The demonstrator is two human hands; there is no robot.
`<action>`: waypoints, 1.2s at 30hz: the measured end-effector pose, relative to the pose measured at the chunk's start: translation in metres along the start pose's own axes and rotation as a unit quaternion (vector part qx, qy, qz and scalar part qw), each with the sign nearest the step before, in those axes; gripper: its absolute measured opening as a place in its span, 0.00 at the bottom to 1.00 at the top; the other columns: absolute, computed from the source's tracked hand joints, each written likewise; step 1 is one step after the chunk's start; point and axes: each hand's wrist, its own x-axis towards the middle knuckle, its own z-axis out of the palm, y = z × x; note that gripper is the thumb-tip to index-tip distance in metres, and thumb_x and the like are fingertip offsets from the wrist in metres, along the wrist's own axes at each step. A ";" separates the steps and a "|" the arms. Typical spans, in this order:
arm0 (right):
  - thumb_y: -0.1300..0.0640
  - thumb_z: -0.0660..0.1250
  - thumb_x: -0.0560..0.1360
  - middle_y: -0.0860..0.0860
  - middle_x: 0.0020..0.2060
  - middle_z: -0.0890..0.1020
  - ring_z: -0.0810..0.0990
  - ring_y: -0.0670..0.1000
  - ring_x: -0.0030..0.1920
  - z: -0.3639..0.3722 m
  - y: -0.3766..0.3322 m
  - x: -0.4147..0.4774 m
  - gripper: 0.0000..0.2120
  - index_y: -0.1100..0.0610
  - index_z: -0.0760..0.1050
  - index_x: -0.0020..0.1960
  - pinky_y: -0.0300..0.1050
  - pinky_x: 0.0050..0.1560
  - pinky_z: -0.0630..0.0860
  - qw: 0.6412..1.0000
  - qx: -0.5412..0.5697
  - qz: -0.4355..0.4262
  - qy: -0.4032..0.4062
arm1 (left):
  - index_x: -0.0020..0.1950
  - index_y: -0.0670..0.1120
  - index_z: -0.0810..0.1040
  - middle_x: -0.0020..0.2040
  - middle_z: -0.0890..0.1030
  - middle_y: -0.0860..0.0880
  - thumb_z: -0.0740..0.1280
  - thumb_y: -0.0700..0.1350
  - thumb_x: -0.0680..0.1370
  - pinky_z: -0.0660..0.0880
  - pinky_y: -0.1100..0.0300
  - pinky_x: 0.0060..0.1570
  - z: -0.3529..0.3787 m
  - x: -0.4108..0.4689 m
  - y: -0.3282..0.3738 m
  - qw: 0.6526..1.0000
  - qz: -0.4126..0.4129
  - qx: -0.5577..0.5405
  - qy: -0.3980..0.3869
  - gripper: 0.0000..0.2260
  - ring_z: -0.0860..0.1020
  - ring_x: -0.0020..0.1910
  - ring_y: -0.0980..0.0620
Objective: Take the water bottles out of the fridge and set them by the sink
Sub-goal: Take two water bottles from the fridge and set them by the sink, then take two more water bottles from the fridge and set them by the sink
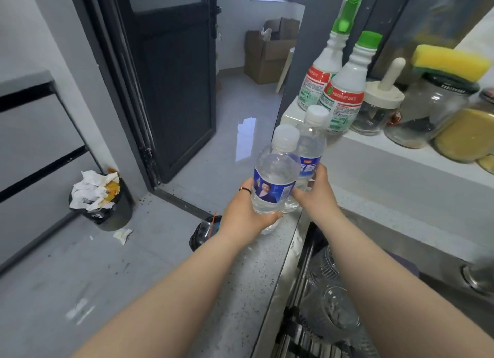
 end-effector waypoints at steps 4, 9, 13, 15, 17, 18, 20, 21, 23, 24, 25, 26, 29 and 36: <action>0.55 0.66 0.71 0.50 0.53 0.74 0.71 0.51 0.54 0.002 -0.001 0.009 0.29 0.54 0.57 0.68 0.48 0.56 0.68 1.000 0.014 0.019 -0.002 | 0.59 0.50 0.68 0.46 0.75 0.58 0.74 0.43 0.65 0.73 0.66 0.46 0.006 -0.017 -0.004 0.999 0.020 -0.009 -0.033 0.25 0.75 0.47 0.55; 0.40 0.63 0.61 0.49 0.48 0.77 0.75 0.57 0.57 0.003 0.000 0.010 0.30 0.48 0.64 0.60 0.57 0.63 0.71 0.996 0.059 0.064 -0.004 | 0.62 0.51 0.67 0.51 0.75 0.57 0.73 0.42 0.66 0.67 0.75 0.42 0.012 -0.024 -0.002 0.999 0.026 -0.026 -0.040 0.28 0.75 0.50 0.55; 0.59 0.66 0.72 0.56 0.61 0.73 0.72 0.53 0.57 -0.013 0.000 -0.012 0.29 0.56 0.58 0.69 0.47 0.60 0.69 0.997 -0.055 0.028 0.039 | 0.66 0.51 0.64 0.58 0.75 0.55 0.74 0.45 0.65 0.68 0.75 0.53 0.001 -0.032 -0.004 0.999 0.013 -0.007 -0.045 0.32 0.73 0.61 0.54; 0.63 0.63 0.73 0.60 0.56 0.77 0.72 0.51 0.49 -0.023 -0.005 -0.035 0.19 0.61 0.67 0.63 0.39 0.49 0.67 0.994 -0.067 -0.005 0.084 | 0.69 0.50 0.61 0.66 0.71 0.52 0.73 0.46 0.67 0.64 0.64 0.63 -0.008 -0.046 -0.003 0.999 -0.005 0.026 -0.030 0.34 0.69 0.66 0.52; 0.65 0.61 0.73 0.60 0.48 0.79 0.73 0.51 0.44 -0.025 -0.009 -0.055 0.11 0.63 0.74 0.55 0.39 0.45 0.67 0.993 -0.049 -0.025 0.104 | 0.66 0.47 0.66 0.64 0.74 0.49 0.70 0.45 0.70 0.65 0.60 0.63 -0.017 -0.058 -0.001 0.999 -0.017 0.037 0.004 0.27 0.71 0.63 0.52; 0.65 0.61 0.73 0.59 0.44 0.79 0.73 0.51 0.43 -0.025 -0.014 -0.070 0.09 0.63 0.75 0.52 0.40 0.45 0.68 0.993 -0.036 -0.036 0.103 | 0.63 0.46 0.69 0.60 0.77 0.49 0.69 0.44 0.71 0.66 0.61 0.60 -0.024 -0.070 0.002 0.999 -0.016 0.034 0.028 0.21 0.73 0.60 0.52; 0.65 0.62 0.72 0.56 0.40 0.77 0.73 0.51 0.42 -0.023 -0.023 -0.096 0.06 0.63 0.76 0.47 0.41 0.43 0.69 0.993 -0.014 -0.068 0.091 | 0.57 0.45 0.75 0.48 0.79 0.51 0.67 0.42 0.73 0.68 0.62 0.55 -0.034 -0.089 0.007 0.997 -0.016 0.025 0.070 0.13 0.76 0.53 0.52; 0.66 0.62 0.72 0.55 0.39 0.77 0.73 0.52 0.41 -0.021 -0.028 -0.115 0.05 0.61 0.76 0.45 0.39 0.41 0.69 0.993 -0.005 -0.090 0.070 | 0.54 0.44 0.76 0.43 0.78 0.54 0.66 0.41 0.73 0.69 0.62 0.54 -0.040 -0.109 0.010 0.995 -0.019 0.020 0.097 0.10 0.77 0.49 0.51; 0.67 0.63 0.71 0.55 0.36 0.76 0.73 0.52 0.39 -0.012 -0.030 -0.134 0.07 0.56 0.75 0.41 0.36 0.38 0.68 0.992 0.008 -0.118 0.038 | 0.51 0.43 0.77 0.39 0.77 0.55 0.64 0.40 0.74 0.71 0.60 0.53 -0.047 -0.131 0.011 0.993 -0.032 0.007 0.114 0.08 0.76 0.45 0.51; 0.67 0.63 0.71 0.54 0.33 0.76 0.73 0.53 0.39 -0.008 -0.031 -0.146 0.09 0.54 0.74 0.38 0.35 0.38 0.68 0.991 0.010 -0.131 0.010 | 0.50 0.44 0.78 0.40 0.78 0.53 0.64 0.39 0.74 0.72 0.60 0.52 -0.049 -0.147 0.011 0.991 -0.036 0.004 0.125 0.07 0.76 0.44 0.51; 0.67 0.63 0.71 0.52 0.31 0.75 0.75 0.54 0.38 -0.003 -0.032 -0.161 0.12 0.52 0.73 0.36 0.35 0.38 0.68 0.989 0.009 -0.145 -0.027 | 0.49 0.44 0.78 0.41 0.78 0.51 0.64 0.40 0.74 0.72 0.60 0.52 -0.050 -0.165 0.011 0.989 -0.043 0.001 0.142 0.06 0.76 0.44 0.51; 0.67 0.63 0.71 0.50 0.29 0.74 0.77 0.57 0.39 0.001 -0.032 -0.181 0.15 0.49 0.72 0.34 0.35 0.37 0.69 0.985 0.003 -0.158 -0.068 | 0.49 0.44 0.78 0.42 0.78 0.50 0.65 0.40 0.74 0.71 0.60 0.51 -0.050 -0.189 0.010 0.985 -0.050 0.003 0.165 0.06 0.76 0.44 0.51; 0.67 0.63 0.71 0.48 0.28 0.74 0.79 0.64 0.43 0.008 -0.024 -0.235 0.19 0.44 0.70 0.32 0.41 0.40 0.72 0.966 0.012 -0.184 -0.180 | 0.49 0.43 0.78 0.41 0.79 0.49 0.64 0.40 0.74 0.72 0.65 0.47 -0.042 -0.252 0.003 0.974 -0.065 -0.010 0.218 0.05 0.76 0.43 0.52; 0.66 0.65 0.71 0.48 0.27 0.75 0.73 0.39 0.25 0.030 0.019 -0.374 0.18 0.46 0.70 0.31 0.27 0.29 0.69 0.872 -0.009 -0.209 -0.442 | 0.39 0.46 0.77 0.32 0.76 0.54 0.64 0.34 0.73 0.71 0.77 0.36 0.001 -0.429 -0.033 0.913 -0.156 -0.076 0.369 0.08 0.76 0.28 0.69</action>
